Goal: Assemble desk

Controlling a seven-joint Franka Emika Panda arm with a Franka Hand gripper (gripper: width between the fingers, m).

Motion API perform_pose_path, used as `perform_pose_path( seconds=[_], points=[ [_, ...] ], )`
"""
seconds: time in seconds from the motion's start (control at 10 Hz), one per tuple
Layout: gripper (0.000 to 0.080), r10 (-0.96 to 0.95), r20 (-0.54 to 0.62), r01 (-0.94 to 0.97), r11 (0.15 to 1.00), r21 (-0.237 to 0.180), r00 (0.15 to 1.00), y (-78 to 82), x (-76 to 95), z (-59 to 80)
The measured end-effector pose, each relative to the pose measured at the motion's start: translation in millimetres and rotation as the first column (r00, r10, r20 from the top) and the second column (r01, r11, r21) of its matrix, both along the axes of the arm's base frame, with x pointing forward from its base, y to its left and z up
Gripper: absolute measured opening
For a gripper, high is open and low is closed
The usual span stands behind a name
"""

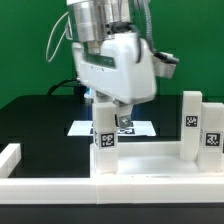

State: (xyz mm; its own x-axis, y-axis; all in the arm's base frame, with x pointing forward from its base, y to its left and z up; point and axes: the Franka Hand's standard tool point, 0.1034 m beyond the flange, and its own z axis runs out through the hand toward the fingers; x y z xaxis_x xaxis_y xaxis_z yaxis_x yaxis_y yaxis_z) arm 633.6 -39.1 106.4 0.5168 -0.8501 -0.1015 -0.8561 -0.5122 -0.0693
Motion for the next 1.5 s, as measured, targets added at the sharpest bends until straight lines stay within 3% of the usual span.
perform_pose_path(
  seconds=[0.1, 0.2, 0.7, 0.8, 0.9, 1.0, 1.1, 1.3, 1.5],
  points=[
    [0.0478, 0.221, 0.03, -0.221, 0.975, -0.005, 0.975, -5.3, -0.2, 0.3],
    [0.0616, 0.372, 0.05, -0.371, 0.928, -0.018, 0.927, -7.9, -2.1, -1.8],
    [0.0649, 0.685, 0.073, -0.682, 0.729, -0.056, 0.725, -7.7, -6.4, -5.8],
    [0.0649, 0.882, 0.068, -0.875, 0.471, -0.114, 0.466, -9.0, -3.3, -6.0],
    [0.0649, 0.906, 0.075, -0.899, 0.423, -0.118, 0.416, -9.4, -3.0, -6.2],
    [0.0635, 0.87, 0.074, -0.863, 0.492, -0.111, 0.487, -9.3, -3.2, -6.4],
    [0.0635, 0.871, 0.073, -0.863, 0.492, -0.111, 0.487, -9.7, -3.3, -6.5],
    [0.0286, 0.803, 0.072, -0.796, 0.596, -0.1, 0.592, -9.2, -3.4, -7.0],
    [0.0288, 0.72, 0.067, -0.715, 0.693, -0.091, 0.69, -10.7, -3.6, -7.4]
  ],
)
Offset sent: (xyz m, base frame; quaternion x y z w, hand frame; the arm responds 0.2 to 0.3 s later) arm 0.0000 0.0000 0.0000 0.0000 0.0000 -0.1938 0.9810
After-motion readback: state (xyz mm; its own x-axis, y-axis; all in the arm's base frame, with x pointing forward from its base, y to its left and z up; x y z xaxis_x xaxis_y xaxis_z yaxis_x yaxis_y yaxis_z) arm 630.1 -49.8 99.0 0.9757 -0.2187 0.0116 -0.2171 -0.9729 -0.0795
